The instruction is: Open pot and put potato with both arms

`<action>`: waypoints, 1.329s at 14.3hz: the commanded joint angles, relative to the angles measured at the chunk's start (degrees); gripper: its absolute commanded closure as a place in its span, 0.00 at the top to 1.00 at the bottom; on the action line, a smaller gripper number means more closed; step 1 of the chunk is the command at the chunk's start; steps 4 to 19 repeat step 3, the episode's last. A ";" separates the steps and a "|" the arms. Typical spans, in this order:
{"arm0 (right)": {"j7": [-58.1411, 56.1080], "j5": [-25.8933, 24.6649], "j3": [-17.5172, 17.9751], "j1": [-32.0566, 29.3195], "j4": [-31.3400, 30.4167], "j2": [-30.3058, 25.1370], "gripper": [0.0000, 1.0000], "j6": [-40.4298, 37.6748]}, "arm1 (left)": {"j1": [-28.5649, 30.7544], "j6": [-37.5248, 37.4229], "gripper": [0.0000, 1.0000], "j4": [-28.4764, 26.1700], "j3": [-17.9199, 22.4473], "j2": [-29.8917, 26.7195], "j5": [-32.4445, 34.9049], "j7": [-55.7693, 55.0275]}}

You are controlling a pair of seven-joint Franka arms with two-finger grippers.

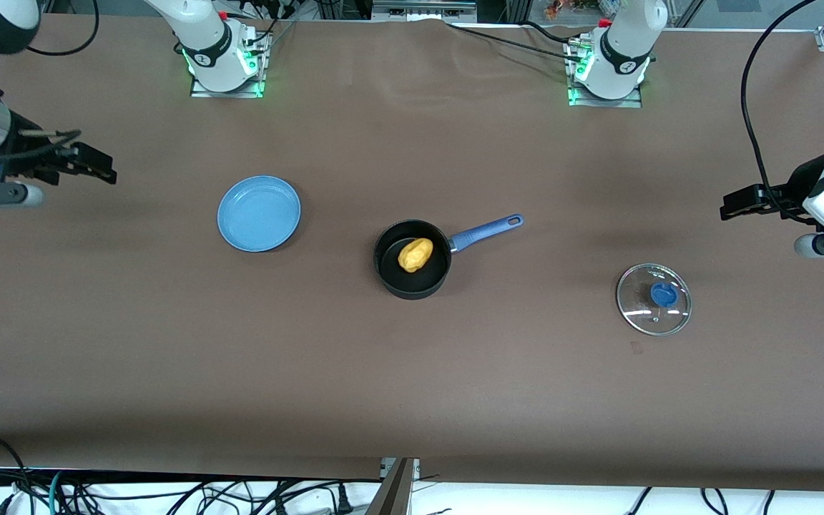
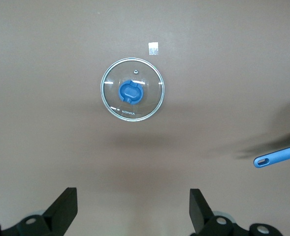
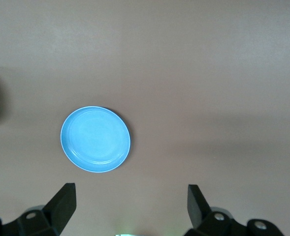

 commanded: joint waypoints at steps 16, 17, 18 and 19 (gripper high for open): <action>-0.25 -1.61 1.83 -1.67 -0.78 -1.56 1.00 -0.28 | -0.27 -0.99 1.00 0.86 0.15 0.10 -0.44 -0.19; -0.25 -1.61 1.83 -1.67 -0.78 -1.56 1.00 -0.28 | -0.27 -0.99 1.00 0.86 0.15 0.10 -0.44 -0.19; -0.25 -1.61 1.83 -1.67 -0.78 -1.56 1.00 -0.28 | -0.27 -0.99 1.00 0.86 0.15 0.10 -0.44 -0.19; -0.25 -1.61 1.83 -1.67 -0.78 -1.56 1.00 -0.28 | -0.27 -0.99 1.00 0.86 0.15 0.10 -0.44 -0.19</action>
